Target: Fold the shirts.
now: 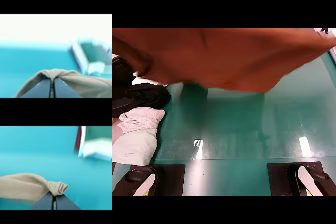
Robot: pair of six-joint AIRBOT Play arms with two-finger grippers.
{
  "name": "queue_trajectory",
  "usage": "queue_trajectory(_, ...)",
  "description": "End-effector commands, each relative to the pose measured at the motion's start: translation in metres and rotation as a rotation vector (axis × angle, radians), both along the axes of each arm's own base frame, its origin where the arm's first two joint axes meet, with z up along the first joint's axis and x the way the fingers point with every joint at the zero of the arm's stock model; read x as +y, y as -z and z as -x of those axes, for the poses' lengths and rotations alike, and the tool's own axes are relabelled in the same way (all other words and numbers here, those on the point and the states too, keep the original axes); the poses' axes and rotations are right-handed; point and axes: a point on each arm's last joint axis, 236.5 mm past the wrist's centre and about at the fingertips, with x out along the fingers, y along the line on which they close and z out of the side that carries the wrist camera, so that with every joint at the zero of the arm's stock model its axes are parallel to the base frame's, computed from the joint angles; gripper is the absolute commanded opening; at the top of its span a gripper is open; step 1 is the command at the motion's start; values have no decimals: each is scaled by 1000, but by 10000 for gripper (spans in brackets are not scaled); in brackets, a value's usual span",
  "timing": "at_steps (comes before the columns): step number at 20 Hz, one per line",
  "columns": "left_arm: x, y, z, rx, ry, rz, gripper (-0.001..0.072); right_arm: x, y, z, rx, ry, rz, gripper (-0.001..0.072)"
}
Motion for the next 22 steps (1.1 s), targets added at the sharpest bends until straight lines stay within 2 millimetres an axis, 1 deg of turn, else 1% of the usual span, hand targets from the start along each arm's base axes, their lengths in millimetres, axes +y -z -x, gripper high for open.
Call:
queue_trajectory(1,11,-97,93,-277,-17,21,24,0,-99,67,-199,112,135,18)
queue_trajectory(2,11,-106,106,-305,-12,24,24,-3,-110,80,-203,141,162,18)
queue_trajectory(3,10,-108,112,-312,-3,26,24,-3,-117,90,-193,151,185,18)
queue_trajectory(4,9,-105,110,-297,0,21,24,-3,-119,95,-168,152,202,18)
queue_trajectory(5,7,-93,98,-244,3,7,24,-2,-116,94,-135,141,206,17)
queue_trajectory(6,3,-75,78,-164,9,-16,24,-5,-109,86,-93,135,196,17)
queue_trajectory(8,-5,-19,25,75,29,-73,25,-12,-77,54,23,109,134,17)
queue_trajectory(9,-10,16,-5,211,43,-116,26,-16,-52,37,99,90,103,17)
queue_trajectory(10,-13,54,-33,351,59,-154,26,-21,-17,18,205,74,77,17)
queue_trajectory(11,-16,91,-58,480,76,-186,27,-21,18,2,307,47,55,17)
queue_trajectory(12,-19,129,-84,606,95,-220,27,-21,58,-15,421,27,49,17)
queue_trajectory(13,-22,163,-107,709,115,-236,27,-20,97,-28,525,16,64,17)
queue_trajectory(14,-24,195,-131,796,125,-241,27,-22,139,-41,636,13,97,17)
queue_trajectory(16,-28,262,-177,954,137,-239,27,-26,214,-58,831,11,170,17)
queue_trajectory(17,-29,295,-194,1023,140,-238,27,-24,245,-65,906,-3,173,17)
queue_trajectory(18,-30,327,-209,1087,144,-238,27,-21,274,-73,963,-21,158,17)
queue_trajectory(19,-30,358,-222,1143,146,-237,27,-22,297,-82,1001,-24,151,17)
queue_trajectory(20,-31,385,-236,1174,144,-233,27,-23,313,-90,1025,-25,147,17)
queue_trajectory(21,-32,403,-249,1182,138,-224,26,-25,324,-100,1036,-24,144,18)
queue_trajectory(22,-33,415,-262,1167,127,-213,26,-26,330,-109,1039,-24,143,17)
